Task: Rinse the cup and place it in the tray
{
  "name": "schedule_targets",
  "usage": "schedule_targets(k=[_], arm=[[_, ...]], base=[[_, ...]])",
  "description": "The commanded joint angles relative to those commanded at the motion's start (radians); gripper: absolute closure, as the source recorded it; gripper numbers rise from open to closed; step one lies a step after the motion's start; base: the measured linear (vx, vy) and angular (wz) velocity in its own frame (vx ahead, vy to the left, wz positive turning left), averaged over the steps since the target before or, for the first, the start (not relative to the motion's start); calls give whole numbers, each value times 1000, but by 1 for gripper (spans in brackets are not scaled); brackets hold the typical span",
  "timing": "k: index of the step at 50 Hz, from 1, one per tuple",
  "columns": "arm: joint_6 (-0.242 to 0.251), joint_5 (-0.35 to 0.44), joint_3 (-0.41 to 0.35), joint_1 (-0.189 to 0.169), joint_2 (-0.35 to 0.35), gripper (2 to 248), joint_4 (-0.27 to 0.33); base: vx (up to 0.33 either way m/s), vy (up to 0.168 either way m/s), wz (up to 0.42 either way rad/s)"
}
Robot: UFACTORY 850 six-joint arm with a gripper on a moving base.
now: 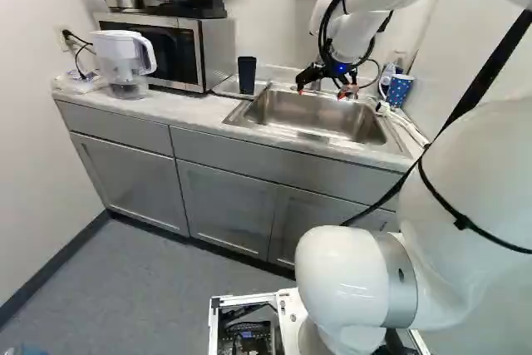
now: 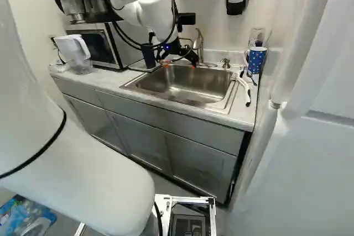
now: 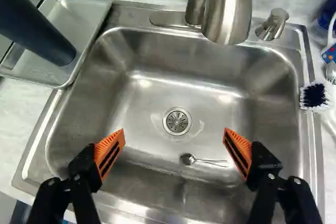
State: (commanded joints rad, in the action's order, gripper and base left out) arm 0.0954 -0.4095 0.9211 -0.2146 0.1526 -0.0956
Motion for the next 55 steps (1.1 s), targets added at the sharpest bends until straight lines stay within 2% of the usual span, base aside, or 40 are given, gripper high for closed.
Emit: schedule_targets(k=[55], arm=[[0,0,0,0,0,3,0]], base=[[-39,30,0]])
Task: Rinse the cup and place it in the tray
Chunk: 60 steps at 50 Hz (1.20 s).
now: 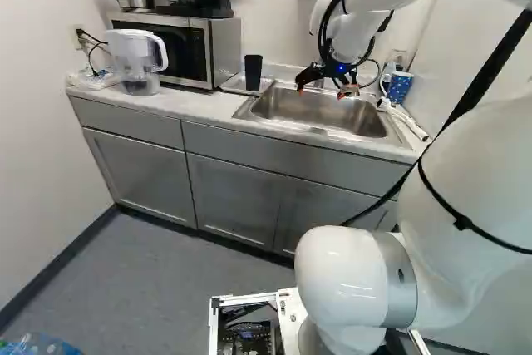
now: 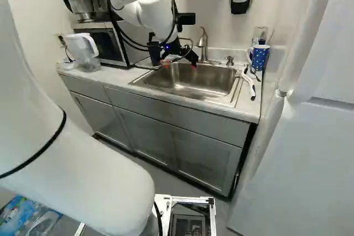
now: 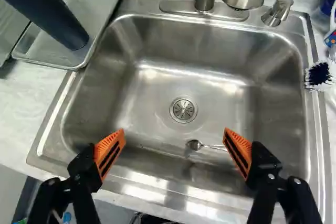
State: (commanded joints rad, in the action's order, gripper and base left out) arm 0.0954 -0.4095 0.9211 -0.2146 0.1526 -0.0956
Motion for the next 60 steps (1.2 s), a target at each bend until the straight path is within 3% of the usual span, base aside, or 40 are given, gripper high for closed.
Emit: schedule_targets(k=[60], arm=[[0,0,0,0,0,3,0]], base=[[-99,51,-3]])
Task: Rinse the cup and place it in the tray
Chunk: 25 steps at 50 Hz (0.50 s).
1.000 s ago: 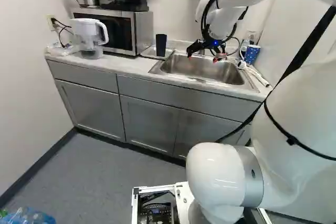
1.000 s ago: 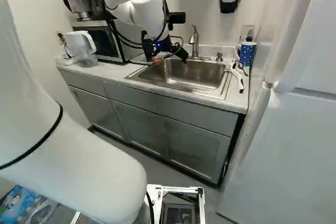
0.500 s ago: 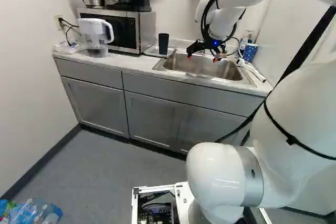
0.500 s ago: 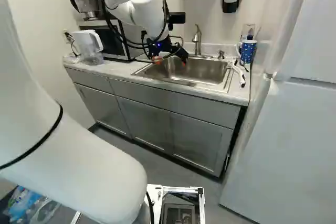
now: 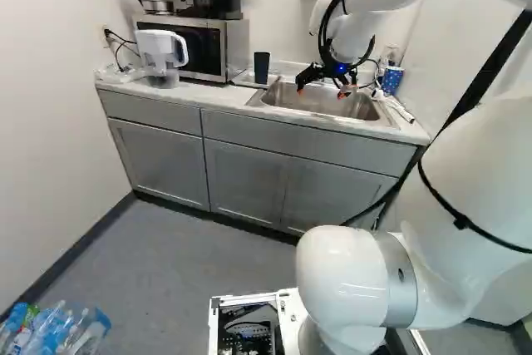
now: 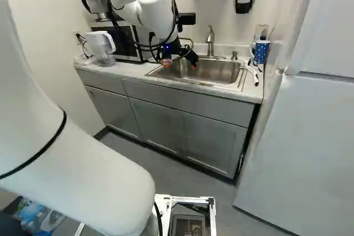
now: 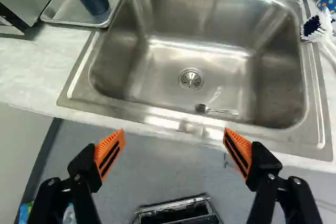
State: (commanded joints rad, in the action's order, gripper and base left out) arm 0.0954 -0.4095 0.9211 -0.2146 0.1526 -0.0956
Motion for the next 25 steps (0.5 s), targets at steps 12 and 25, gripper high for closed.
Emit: schedule_targets(k=[12,25], arm=[[0,0,0,0,0,3,0],[0,0,0,0,0,3,0]], base=[[-125,30,-118],[-122,10,-232]])
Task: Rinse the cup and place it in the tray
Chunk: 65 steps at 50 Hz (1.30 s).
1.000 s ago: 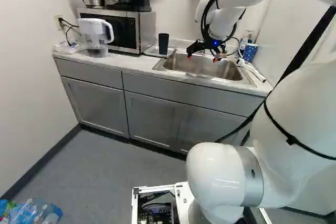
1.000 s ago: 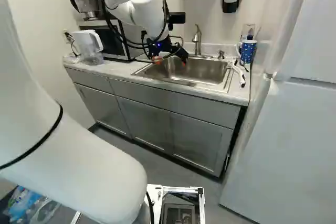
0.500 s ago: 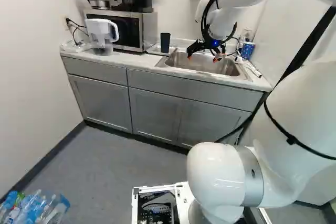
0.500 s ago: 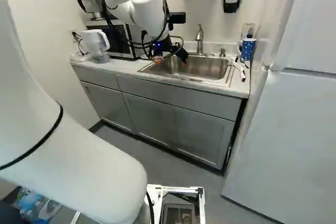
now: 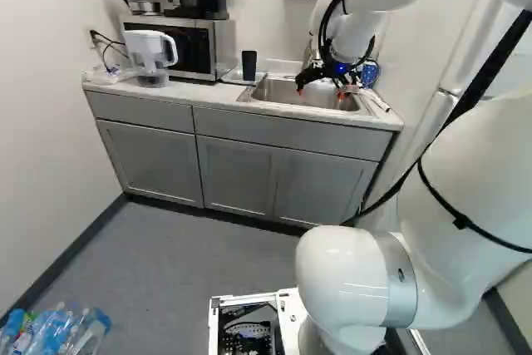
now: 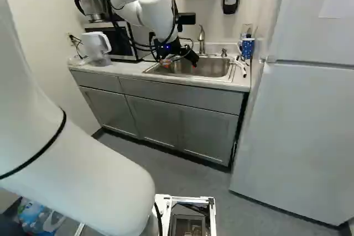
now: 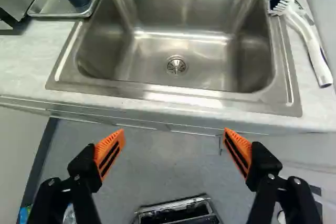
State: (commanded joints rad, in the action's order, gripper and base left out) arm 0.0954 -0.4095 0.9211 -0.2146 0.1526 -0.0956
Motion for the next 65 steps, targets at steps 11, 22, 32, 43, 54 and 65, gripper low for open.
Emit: schedule_targets(k=[11,22,32,43,54,65], arm=[[0,0,0,0,0,3,0],[0,0,0,0,0,3,0],[0,0,0,0,0,3,0],[0,0,0,0,0,3,0],[0,0,0,0,0,3,0],[0,0,0,0,0,3,0]], base=[[-126,11,-237],[-126,10,-236],[-126,14,-230],[-126,14,-223],[-125,15,-202],[-83,28,-47]])
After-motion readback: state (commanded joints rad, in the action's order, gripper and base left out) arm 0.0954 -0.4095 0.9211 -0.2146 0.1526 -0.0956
